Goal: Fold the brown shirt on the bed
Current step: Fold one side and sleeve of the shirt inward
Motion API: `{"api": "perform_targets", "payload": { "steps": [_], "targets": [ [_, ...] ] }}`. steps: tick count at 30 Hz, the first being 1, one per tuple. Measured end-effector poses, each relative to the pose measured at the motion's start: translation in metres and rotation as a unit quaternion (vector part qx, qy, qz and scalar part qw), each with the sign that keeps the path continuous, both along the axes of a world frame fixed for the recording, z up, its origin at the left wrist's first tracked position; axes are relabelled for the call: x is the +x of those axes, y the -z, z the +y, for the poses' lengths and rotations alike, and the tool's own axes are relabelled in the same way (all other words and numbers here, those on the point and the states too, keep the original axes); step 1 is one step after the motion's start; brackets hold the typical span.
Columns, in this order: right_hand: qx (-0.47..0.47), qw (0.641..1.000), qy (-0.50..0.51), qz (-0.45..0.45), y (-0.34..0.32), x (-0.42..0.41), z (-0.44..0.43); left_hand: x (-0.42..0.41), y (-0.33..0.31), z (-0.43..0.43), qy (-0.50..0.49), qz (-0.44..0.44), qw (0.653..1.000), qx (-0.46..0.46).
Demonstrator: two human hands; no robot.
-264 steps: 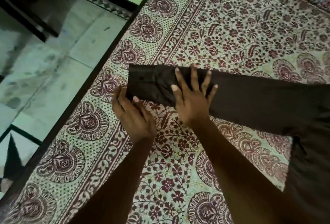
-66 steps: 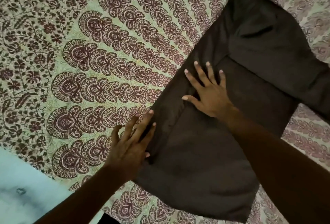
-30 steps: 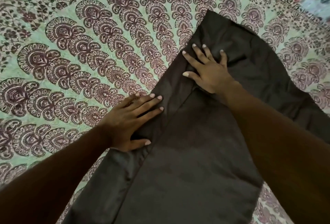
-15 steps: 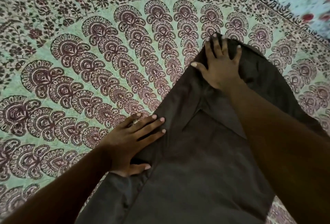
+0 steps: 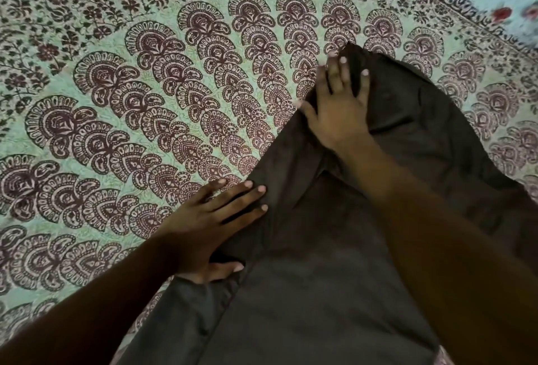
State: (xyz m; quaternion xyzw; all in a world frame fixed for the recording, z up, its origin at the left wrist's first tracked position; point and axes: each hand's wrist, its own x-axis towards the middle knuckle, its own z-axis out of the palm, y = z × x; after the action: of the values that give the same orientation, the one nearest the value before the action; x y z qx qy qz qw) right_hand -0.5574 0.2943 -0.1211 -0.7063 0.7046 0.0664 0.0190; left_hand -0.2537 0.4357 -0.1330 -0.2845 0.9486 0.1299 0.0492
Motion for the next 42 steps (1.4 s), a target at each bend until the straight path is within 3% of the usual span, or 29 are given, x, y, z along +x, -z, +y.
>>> {"api": "perform_targets", "payload": {
  "steps": [3, 8, 13, 23, 30, 35, 38, 42],
  "targets": [
    [-0.022, 0.997, -0.066, -0.037, 0.007, 0.033, 0.068, 0.001, 0.003, 0.001, 0.004, 0.002, 1.0, -0.008],
    [0.033, 0.999, 0.014, -0.026, 0.021, 0.054, 0.116, 0.006, 0.004, 0.002, 0.009, -0.011, 1.0, -0.019],
    [0.049, 0.998, 0.019, -0.035, 0.012, 0.078, 0.149, 0.008, -0.002, 0.017, -0.021, -0.011, 0.999, -0.034],
    [0.071, 0.995, -0.021, -0.071, 0.004, 0.161, 0.286, 0.12, -0.007, 0.205, -0.116, -0.021, 0.993, 0.021],
    [0.065, 0.989, -0.067, -0.114, 0.0, 0.207, 0.382, 0.153, -0.011, 0.281, -0.166, -0.024, 0.985, 0.041],
    [0.04, 0.967, -0.063, -0.244, -0.009, 0.194, 0.409, 0.13, -0.027, 0.291, -0.252, -0.004, 0.967, 0.039],
    [-0.033, 0.93, 0.031, -0.365, -0.021, 0.168, 0.406, 0.093, -0.042, 0.271, -0.26, 0.047, 0.964, 0.032],
    [-0.105, 0.874, 0.176, -0.44, -0.028, 0.114, 0.392, 0.024, -0.049, 0.229, -0.231, 0.058, 0.971, 0.032]
  ]
}}
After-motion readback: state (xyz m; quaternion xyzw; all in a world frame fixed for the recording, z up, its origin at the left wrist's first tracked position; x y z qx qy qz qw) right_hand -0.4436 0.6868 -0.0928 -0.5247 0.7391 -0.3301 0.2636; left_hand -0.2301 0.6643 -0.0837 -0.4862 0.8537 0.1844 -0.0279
